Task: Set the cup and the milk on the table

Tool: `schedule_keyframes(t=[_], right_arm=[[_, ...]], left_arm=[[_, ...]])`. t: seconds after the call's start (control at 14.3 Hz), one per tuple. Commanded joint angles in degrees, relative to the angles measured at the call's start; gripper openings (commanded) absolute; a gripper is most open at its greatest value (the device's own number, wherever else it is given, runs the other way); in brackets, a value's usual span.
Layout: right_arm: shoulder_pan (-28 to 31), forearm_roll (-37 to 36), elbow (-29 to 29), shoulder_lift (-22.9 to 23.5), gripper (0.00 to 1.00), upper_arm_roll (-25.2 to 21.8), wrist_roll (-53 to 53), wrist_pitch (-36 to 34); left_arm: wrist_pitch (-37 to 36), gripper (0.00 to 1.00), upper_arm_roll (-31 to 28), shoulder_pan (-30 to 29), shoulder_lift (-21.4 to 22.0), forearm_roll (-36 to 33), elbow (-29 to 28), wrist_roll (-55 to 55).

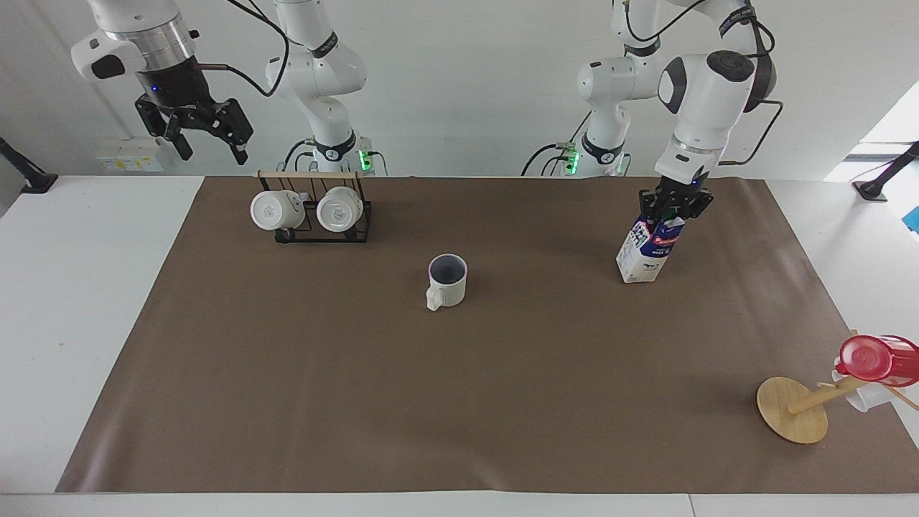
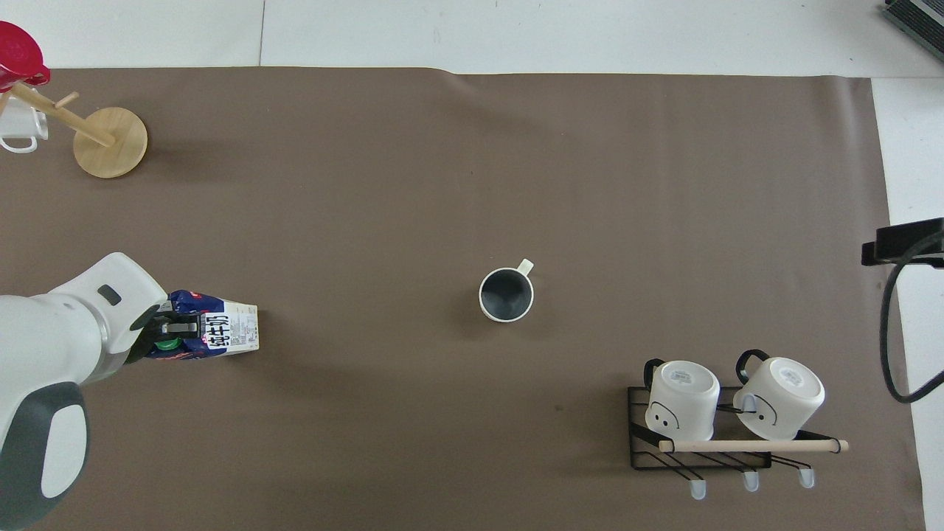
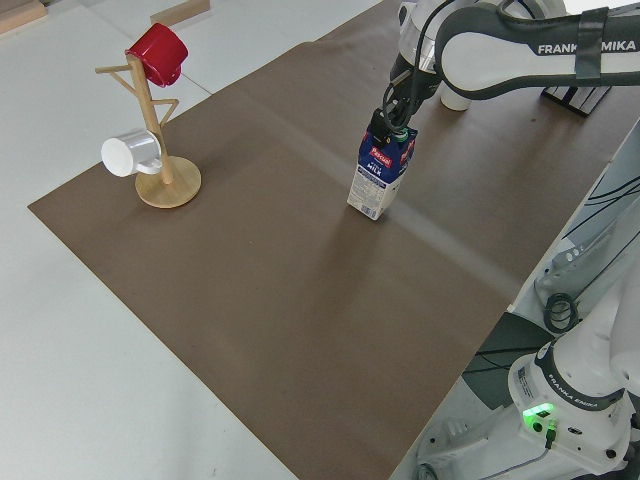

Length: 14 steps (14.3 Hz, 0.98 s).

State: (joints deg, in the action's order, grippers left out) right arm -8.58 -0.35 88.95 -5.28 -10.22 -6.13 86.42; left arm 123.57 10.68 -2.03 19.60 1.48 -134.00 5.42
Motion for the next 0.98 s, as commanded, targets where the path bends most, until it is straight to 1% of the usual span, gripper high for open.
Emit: schedule_keyframes(t=[0.0,0.28,0.35,0.42,0.56,0.7,0.91], right_arm=[[0.23,-0.53,1.31,-0.34,1.0,0.29,1.12,0.07],[0.14,-0.88,1.49,-0.52,1.0,0.38,1.56,-0.28],[-0.03,-1.23,1.66,-0.52,1.0,0.47,1.73,-0.28],[-0.12,-3.32,2.01,-0.52,1.0,0.64,2.17,-0.37],[-0.03,-3.35,2.28,-0.52,1.0,0.73,2.96,-0.81],[-0.03,-3.43,2.36,-0.34,1.0,0.64,2.88,-3.26],[-0.03,-3.26,2.37,-0.34,1.0,0.73,2.96,-2.92]], left_arm=[[-2.37,0.46,-0.49,3.25,-1.49,0.63,4.09,4.32],[-3.42,0.46,-0.14,6.76,-3.42,0.63,7.52,10.12],[-3.95,0.46,0.04,7.73,-4.56,0.63,8.84,11.61],[-5.08,0.46,0.04,8.61,-5.7,0.63,10.85,13.72],[-7.19,0.46,0.04,10.98,-8.51,0.54,15.42,17.15],[-8.78,0.46,0.13,12.74,-11.32,0.46,19.55,19.27],[-8.35,0.46,0.13,17.39,-14.23,-0.16,21.94,25.93]])
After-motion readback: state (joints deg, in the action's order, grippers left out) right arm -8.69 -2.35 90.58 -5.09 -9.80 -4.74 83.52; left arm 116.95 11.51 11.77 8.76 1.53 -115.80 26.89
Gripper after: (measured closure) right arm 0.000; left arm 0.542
